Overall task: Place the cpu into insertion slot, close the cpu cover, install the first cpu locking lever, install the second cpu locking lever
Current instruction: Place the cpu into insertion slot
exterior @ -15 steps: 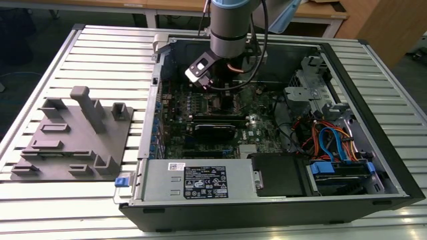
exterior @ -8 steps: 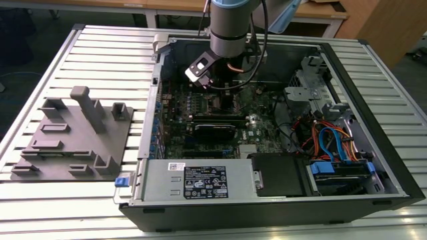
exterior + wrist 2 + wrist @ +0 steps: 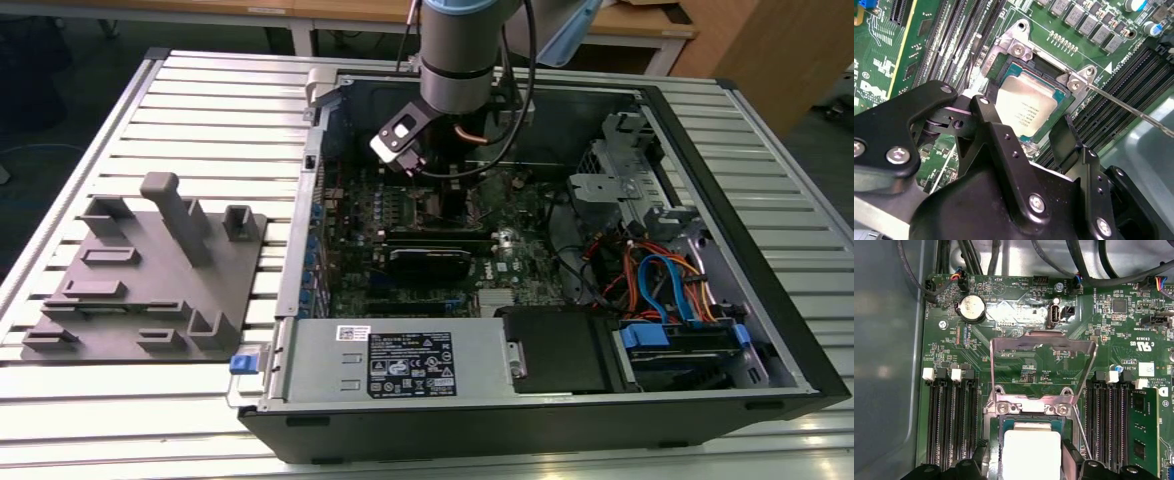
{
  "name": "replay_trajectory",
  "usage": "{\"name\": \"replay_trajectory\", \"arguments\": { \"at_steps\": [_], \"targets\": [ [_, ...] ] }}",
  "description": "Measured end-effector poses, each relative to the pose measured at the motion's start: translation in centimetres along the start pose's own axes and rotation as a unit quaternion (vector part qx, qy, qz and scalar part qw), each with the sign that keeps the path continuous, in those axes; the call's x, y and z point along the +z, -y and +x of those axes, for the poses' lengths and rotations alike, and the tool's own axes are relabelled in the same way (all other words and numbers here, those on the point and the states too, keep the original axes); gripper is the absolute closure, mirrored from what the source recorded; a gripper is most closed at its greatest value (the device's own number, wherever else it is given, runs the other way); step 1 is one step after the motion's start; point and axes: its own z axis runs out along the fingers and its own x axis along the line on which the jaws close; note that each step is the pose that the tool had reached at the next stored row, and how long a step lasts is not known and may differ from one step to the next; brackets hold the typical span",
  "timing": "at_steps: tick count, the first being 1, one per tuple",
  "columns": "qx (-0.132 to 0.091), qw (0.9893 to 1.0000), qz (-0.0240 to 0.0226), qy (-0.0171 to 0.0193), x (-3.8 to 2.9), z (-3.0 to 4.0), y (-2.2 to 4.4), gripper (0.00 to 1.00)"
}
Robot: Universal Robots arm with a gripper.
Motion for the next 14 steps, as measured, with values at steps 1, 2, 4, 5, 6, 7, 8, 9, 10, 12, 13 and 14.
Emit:
{"name": "replay_trajectory", "arguments": {
  "at_steps": [1,2,4,5,6,7,8,9,10,12,13,14],
  "targets": [
    [0.0,1.0,0.0,0.0001,0.01,-0.01,0.0,0.33],
    [0.0,1.0,0.0001,0.0001,0.04,-0.01,0.01,0.33],
    [0.0,1.0,0.0001,0.0003,0.07,-0.02,0.01,0.33],
    [0.0,1.0,0.0001,0.0004,0.07,-0.02,0.0,0.33],
    [0.0,1.0,0.0001,0.0004,0.07,-0.02,0.0,0.33],
    [0.0,1.0,0.0001,0.0005,0.06,-0.02,0.0,0.33],
    [0.0,1.0,0.0001,0.0005,0.01,-0.02,0.0,0.33],
    [0.0,1.0,0.0001,0.0005,-0.09,-0.02,-0.01,0.33],
    [0.0,1.0,0.0,0.0004,-0.2,-0.02,-0.01,0.33],
    [0.0,1.0,0.0001,0.0005,-0.45,-0.02,-0.02,0.33],
    [0.0,1.0,0.0001,0.0004,-0.59,-0.03,-0.03,0.33],
    [0.0,1.0,0.0001,0.0005,-0.75,-0.03,-0.04,0.33]
  ]
}}
